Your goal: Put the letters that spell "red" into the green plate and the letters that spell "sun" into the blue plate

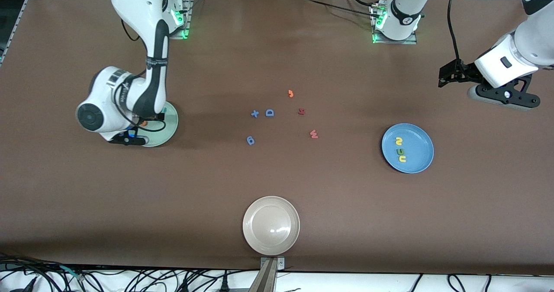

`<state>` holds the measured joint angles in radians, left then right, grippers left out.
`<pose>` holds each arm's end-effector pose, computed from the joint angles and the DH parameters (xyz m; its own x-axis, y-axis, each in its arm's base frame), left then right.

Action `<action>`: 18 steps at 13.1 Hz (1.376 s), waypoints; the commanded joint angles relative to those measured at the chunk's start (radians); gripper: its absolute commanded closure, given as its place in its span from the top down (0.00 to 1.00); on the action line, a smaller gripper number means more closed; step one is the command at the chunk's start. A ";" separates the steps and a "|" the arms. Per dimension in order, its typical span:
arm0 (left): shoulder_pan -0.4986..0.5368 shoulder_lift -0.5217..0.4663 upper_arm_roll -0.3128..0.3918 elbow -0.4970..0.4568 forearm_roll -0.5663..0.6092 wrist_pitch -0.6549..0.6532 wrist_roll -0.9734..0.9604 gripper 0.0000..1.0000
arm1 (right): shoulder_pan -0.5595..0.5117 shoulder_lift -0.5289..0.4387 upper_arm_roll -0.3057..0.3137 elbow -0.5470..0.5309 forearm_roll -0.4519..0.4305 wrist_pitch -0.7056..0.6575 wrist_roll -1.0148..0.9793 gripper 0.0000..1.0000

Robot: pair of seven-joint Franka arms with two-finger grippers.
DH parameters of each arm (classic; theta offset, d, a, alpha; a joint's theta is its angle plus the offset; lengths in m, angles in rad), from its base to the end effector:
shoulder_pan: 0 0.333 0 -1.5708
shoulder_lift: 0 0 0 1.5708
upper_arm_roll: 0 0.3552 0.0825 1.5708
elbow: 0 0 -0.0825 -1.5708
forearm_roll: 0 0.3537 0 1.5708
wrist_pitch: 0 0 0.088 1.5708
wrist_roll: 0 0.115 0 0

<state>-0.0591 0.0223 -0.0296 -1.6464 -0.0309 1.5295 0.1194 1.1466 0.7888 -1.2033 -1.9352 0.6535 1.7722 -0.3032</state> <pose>0.5193 -0.0497 0.6078 0.9691 -0.2071 -0.1340 -0.2024 -0.9781 0.0477 0.5483 0.0911 0.3015 0.9342 -0.0760 -0.3486 -0.0511 -0.9955 0.0802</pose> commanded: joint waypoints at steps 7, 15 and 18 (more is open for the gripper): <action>0.002 0.001 0.002 0.008 -0.026 -0.012 -0.012 1.00 | 0.001 -0.003 -0.180 0.303 0.031 -0.166 -0.011 0.99; 0.002 0.001 0.002 0.008 -0.026 -0.012 -0.012 1.00 | -0.040 -0.002 -0.256 0.436 0.127 -0.313 0.027 0.99; 0.002 0.001 0.002 0.007 -0.026 -0.012 -0.010 1.00 | -0.118 -0.002 -0.222 0.609 0.112 -0.414 0.081 0.99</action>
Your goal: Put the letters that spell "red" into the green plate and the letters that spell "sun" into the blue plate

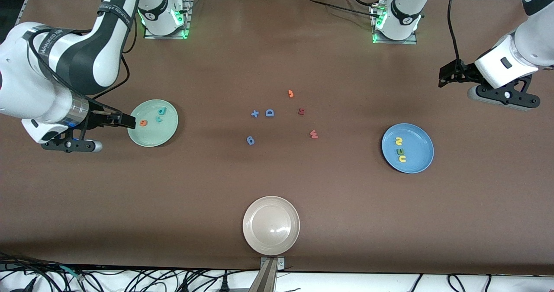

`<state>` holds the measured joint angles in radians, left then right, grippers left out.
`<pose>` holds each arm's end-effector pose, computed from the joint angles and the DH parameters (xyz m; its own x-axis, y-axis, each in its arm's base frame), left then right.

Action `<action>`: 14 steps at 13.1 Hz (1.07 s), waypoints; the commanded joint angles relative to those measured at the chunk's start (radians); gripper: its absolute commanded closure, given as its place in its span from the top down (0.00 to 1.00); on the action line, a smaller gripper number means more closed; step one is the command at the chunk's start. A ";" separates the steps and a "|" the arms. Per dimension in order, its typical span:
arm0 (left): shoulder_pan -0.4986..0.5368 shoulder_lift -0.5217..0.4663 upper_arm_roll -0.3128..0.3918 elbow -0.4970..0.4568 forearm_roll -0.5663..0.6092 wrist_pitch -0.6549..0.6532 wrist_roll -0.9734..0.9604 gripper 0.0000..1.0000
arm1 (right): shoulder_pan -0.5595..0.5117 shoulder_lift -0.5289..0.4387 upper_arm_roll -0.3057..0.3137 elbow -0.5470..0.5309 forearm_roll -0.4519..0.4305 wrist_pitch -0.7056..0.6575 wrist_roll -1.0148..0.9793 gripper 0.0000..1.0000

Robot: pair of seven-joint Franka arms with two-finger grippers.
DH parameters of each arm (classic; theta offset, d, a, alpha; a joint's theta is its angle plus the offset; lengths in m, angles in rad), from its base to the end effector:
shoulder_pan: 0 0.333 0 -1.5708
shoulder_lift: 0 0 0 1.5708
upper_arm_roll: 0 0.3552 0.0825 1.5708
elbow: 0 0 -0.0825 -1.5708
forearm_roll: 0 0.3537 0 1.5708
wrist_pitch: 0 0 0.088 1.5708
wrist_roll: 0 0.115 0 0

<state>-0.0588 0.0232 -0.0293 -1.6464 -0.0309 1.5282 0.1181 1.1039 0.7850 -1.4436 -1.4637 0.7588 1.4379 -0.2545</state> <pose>0.5194 -0.0494 0.6072 0.9692 -0.2052 -0.1362 -0.2005 -0.9785 0.0478 0.6115 0.1210 0.5043 0.9882 -0.0460 -0.1458 -0.0493 -0.9986 -0.0191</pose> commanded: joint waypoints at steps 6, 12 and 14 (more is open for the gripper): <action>0.002 0.000 0.002 0.008 -0.026 -0.011 -0.009 1.00 | -0.338 0.000 0.214 0.422 -0.079 -0.209 0.027 1.00; 0.005 0.000 0.002 0.007 -0.026 -0.020 -0.008 1.00 | -0.567 -0.012 0.460 0.577 -0.191 -0.274 0.035 0.99; 0.007 0.000 0.002 0.007 -0.026 -0.020 -0.008 1.00 | -0.640 -0.030 0.579 0.621 -0.255 -0.277 0.037 0.99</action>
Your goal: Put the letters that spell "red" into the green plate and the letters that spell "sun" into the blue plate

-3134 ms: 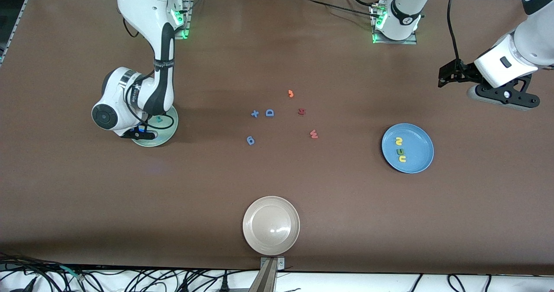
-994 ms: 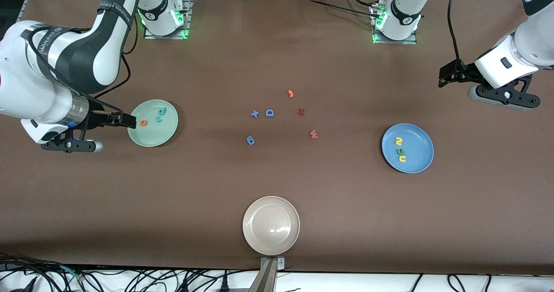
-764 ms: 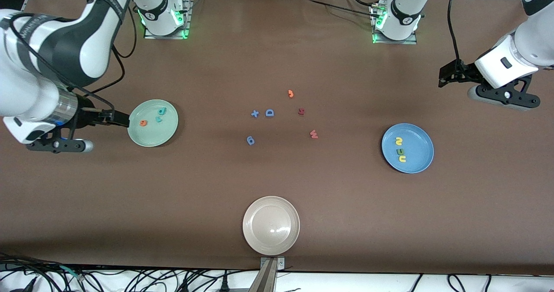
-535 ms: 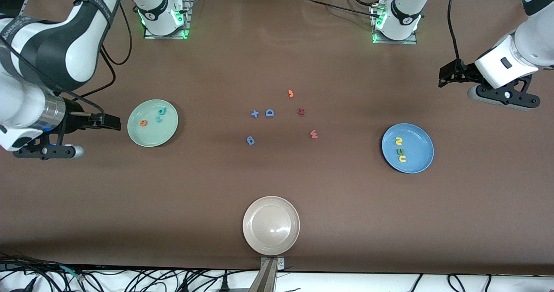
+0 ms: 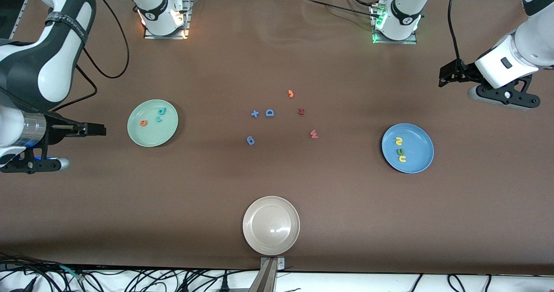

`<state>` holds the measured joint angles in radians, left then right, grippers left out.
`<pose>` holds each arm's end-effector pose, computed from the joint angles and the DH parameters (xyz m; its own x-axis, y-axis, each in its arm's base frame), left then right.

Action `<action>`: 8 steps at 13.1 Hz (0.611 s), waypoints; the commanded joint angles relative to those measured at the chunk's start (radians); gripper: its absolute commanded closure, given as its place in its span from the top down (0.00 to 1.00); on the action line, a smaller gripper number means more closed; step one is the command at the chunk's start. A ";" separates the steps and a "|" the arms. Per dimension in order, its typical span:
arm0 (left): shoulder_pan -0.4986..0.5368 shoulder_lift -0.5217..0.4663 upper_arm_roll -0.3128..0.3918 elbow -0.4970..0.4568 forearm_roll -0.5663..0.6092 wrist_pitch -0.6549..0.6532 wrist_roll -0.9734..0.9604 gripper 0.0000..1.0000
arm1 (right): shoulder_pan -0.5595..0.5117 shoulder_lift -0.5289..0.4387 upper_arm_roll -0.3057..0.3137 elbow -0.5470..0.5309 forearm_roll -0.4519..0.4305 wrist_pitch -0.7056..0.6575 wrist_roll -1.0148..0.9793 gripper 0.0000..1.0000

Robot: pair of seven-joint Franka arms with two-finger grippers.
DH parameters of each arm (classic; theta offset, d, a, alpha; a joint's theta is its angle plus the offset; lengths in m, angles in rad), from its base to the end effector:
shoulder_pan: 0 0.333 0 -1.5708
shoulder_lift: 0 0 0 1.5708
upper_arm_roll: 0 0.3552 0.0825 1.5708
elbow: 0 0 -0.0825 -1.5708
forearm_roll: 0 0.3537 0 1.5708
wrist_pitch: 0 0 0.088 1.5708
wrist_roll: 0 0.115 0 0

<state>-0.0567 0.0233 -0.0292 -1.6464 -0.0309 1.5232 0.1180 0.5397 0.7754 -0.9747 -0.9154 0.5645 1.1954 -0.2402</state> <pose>0.5189 -0.0482 0.6068 0.9689 -0.2031 -0.1412 -0.1982 -0.9790 0.0484 0.6767 0.0530 0.5314 0.9661 0.0418 -0.2549 0.0426 -0.9991 -0.0023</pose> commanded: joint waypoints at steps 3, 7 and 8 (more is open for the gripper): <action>0.005 0.000 0.002 0.008 -0.026 -0.015 -0.008 1.00 | -0.225 -0.099 0.427 0.069 -0.249 -0.023 0.082 0.99; 0.005 0.000 0.002 0.007 -0.026 -0.014 -0.008 1.00 | -0.302 -0.244 0.646 -0.102 -0.434 0.070 0.102 0.99; 0.005 0.000 0.002 0.007 -0.026 -0.015 -0.008 1.00 | -0.303 -0.325 0.653 -0.241 -0.437 0.166 0.102 0.99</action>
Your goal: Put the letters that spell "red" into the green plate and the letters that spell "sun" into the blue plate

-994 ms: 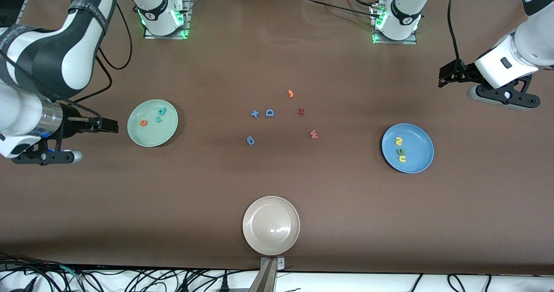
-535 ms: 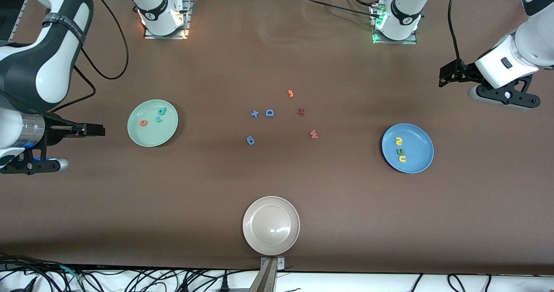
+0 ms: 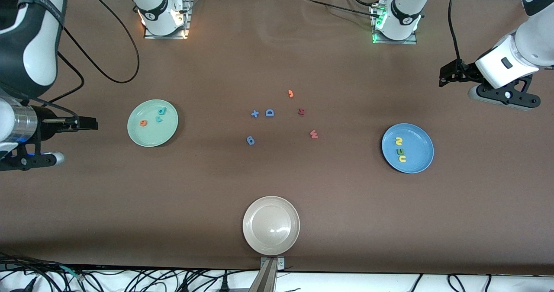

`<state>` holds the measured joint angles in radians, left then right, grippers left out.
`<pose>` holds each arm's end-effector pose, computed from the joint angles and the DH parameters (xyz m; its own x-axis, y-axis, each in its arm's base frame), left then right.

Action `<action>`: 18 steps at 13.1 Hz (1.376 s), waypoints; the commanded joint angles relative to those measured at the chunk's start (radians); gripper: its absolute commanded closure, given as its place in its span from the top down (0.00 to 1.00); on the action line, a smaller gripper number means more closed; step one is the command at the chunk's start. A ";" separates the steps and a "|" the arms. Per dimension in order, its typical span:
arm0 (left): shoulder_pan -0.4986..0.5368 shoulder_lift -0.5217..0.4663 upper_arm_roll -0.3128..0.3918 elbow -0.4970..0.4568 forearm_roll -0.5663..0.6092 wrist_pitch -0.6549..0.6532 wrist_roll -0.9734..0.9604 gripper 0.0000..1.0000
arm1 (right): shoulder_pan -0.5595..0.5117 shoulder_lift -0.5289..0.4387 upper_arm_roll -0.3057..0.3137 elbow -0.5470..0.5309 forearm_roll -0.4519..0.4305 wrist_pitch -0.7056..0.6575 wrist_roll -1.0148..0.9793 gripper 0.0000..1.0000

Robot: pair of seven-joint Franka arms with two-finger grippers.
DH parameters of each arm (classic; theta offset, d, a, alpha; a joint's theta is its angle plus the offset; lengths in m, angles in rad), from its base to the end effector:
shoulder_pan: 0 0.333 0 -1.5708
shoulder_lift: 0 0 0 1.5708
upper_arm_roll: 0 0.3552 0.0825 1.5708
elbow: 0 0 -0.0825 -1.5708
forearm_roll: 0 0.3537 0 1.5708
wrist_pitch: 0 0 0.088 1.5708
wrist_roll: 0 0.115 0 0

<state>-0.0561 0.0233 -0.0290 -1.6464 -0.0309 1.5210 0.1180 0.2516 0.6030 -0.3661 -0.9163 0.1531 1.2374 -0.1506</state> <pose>0.5187 -0.0478 0.6066 0.9688 -0.2024 -0.1434 -0.1973 -0.9791 0.0486 0.6665 0.0320 0.5580 0.9623 0.0971 -0.2539 0.1040 -0.9945 0.0139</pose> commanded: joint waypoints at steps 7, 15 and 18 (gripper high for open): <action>0.004 0.000 0.001 0.007 -0.026 -0.013 -0.008 1.00 | -0.225 -0.469 0.332 -0.732 -0.205 0.540 0.043 0.99; 0.004 0.000 0.001 0.007 -0.026 -0.013 -0.006 1.00 | -0.222 -0.467 0.334 -0.719 -0.132 0.517 0.132 0.99; 0.004 0.000 0.001 0.007 -0.026 -0.013 -0.006 1.00 | -0.219 -0.467 0.334 -0.702 -0.138 0.507 0.180 0.99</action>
<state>-0.0559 0.0233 -0.0289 -1.6465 -0.0309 1.5202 0.1180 0.0426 0.1624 -0.0447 -1.6072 0.0014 1.7428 -0.0053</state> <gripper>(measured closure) 0.000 0.004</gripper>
